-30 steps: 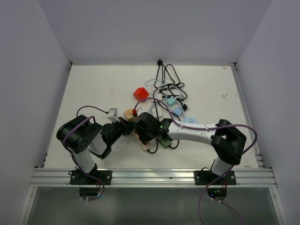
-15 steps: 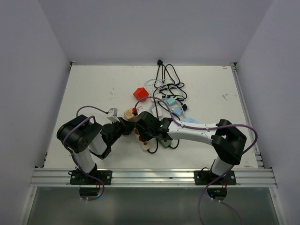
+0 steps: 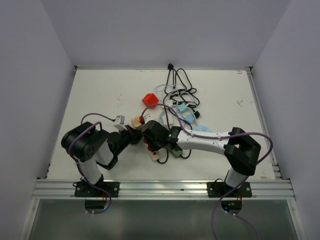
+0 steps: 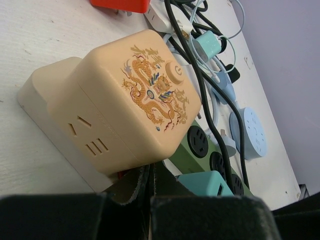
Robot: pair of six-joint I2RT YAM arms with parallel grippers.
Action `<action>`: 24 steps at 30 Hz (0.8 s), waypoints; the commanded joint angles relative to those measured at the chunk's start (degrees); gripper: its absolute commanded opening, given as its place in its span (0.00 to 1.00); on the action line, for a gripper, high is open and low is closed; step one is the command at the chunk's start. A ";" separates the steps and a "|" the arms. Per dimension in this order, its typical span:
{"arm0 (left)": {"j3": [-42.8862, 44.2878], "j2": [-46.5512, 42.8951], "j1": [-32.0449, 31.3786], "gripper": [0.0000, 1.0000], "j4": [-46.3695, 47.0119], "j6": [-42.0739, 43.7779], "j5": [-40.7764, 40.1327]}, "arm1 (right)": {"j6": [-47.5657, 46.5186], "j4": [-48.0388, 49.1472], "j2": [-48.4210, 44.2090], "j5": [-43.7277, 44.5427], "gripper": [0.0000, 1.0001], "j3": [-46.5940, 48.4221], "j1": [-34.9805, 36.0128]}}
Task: Pull the plug off the socket
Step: Remove the plug from the socket.
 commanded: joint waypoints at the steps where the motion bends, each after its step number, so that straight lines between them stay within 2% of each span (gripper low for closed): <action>1: -2.51 4.16 1.69 0.00 -21.28 4.59 -4.76 | -2.37 -7.16 3.69 8.96 0.00 7.09 4.44; 5: -1.98 3.90 1.77 0.00 -22.60 5.03 -4.93 | -2.73 -10.86 6.78 12.49 0.00 11.84 6.65; 8: -1.89 3.81 1.69 0.00 -22.87 5.12 -4.93 | -2.38 -9.64 5.74 11.27 0.00 10.45 6.56; 15: -2.15 3.89 1.69 0.00 -22.17 4.95 -4.84 | 1.57 2.31 -3.04 -8.93 0.00 -0.01 -0.98; 18: -2.33 3.98 1.69 0.00 -21.90 4.77 -4.84 | 2.19 2.67 -3.93 -11.49 0.00 -0.28 -1.79; 22: -1.98 4.25 1.69 0.00 -22.16 4.77 -4.76 | 0.88 0.57 -2.88 -9.40 0.00 1.82 -1.26; 24: -1.89 4.33 1.77 0.00 -22.16 4.86 -4.76 | 0.00 -2.76 -1.92 -3.52 0.00 4.10 0.66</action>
